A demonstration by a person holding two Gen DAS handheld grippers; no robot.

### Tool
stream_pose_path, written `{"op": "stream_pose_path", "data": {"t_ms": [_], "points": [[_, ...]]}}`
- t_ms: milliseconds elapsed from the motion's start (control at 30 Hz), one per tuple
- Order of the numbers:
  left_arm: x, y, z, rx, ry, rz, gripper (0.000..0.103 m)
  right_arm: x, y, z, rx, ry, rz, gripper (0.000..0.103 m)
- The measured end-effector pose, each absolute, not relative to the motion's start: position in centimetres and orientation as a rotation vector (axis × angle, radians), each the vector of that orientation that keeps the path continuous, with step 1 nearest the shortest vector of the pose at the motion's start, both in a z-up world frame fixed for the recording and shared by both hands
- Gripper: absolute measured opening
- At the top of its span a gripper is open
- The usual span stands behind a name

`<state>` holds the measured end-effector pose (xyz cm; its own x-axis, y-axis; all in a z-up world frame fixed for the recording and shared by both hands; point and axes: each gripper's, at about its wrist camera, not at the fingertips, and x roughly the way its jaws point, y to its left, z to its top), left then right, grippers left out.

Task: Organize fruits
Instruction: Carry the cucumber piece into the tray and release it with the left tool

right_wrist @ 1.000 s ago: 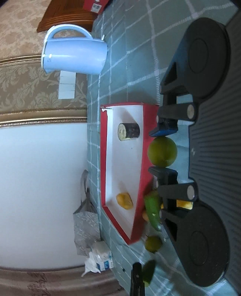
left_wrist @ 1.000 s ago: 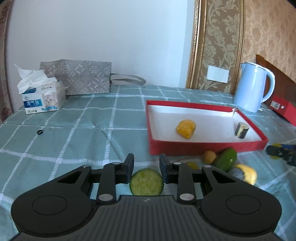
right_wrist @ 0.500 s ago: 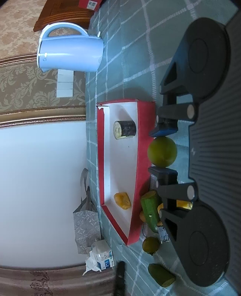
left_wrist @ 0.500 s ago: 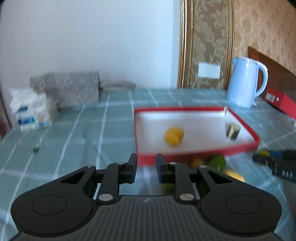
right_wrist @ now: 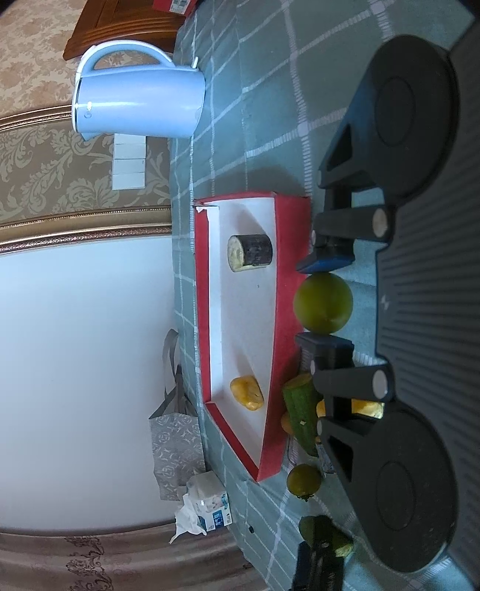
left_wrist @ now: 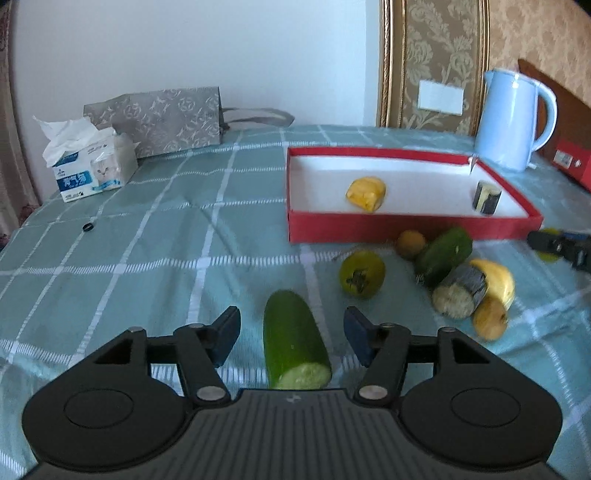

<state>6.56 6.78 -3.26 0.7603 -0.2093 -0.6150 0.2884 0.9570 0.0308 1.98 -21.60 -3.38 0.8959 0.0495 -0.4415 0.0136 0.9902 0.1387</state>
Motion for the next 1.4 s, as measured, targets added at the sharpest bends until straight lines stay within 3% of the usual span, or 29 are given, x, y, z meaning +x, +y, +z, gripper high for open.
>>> {"op": "stream_pose_path", "data": {"t_ms": [67,200,700,967,1400], "points": [[6.7,6.8,-3.7,0.124,0.668,-0.268,0.059,1.9,-21.6,-3.3,0.140,0.457,0.016,0.032],[6.5,7.0,-3.9,0.082,0.664,-0.262,0.034,1.9,-21.7,-3.3,0.142,0.458,0.015,0.032],[6.1,6.2,-0.7,0.068,0.557,-0.291,0.033,2.0,-21.8,-3.4,0.151,0.458,0.011,0.032],[11.1,2.6,2.3,0.103,0.511,-0.340,0.033,1.9,-21.7,-3.4,0.139,0.452,-0.002,0.032],[20.1,-1.9,-1.0,0.174,0.603,-0.312,0.034,2.5,-21.7,-3.7,0.142,0.480,-0.011,0.032]]}}
